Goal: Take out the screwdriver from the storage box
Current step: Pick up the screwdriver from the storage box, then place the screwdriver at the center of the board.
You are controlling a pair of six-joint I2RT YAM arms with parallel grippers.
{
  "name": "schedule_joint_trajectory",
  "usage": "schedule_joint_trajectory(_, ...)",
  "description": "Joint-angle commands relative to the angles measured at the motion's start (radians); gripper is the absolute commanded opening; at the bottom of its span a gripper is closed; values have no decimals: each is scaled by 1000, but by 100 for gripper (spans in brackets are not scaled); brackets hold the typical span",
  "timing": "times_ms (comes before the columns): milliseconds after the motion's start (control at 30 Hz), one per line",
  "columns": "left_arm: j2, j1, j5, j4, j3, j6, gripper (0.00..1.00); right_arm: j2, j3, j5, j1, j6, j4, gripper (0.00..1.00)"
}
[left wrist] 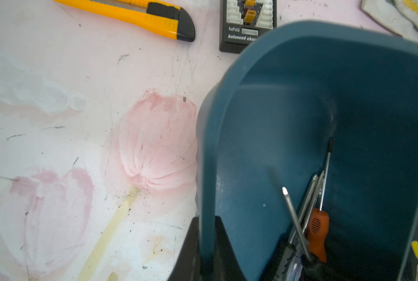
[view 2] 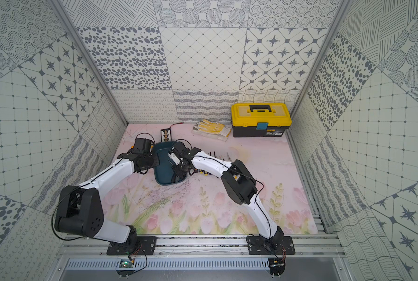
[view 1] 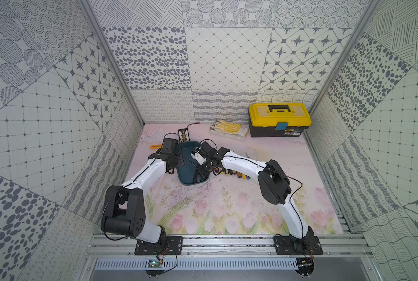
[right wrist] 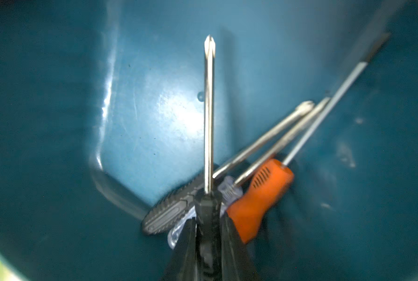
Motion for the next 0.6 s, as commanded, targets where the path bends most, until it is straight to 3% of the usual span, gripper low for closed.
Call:
schedule_joint_trajectory(0, -12, 2, -86, 5, 19, -27, 0, -101, -41, -22, -15, 34, 93, 0)
schedule_joint_trajectory(567, -25, 26, -191, -79, 18, -83, 0, -253, -131, 66, -89, 110, 176, 0)
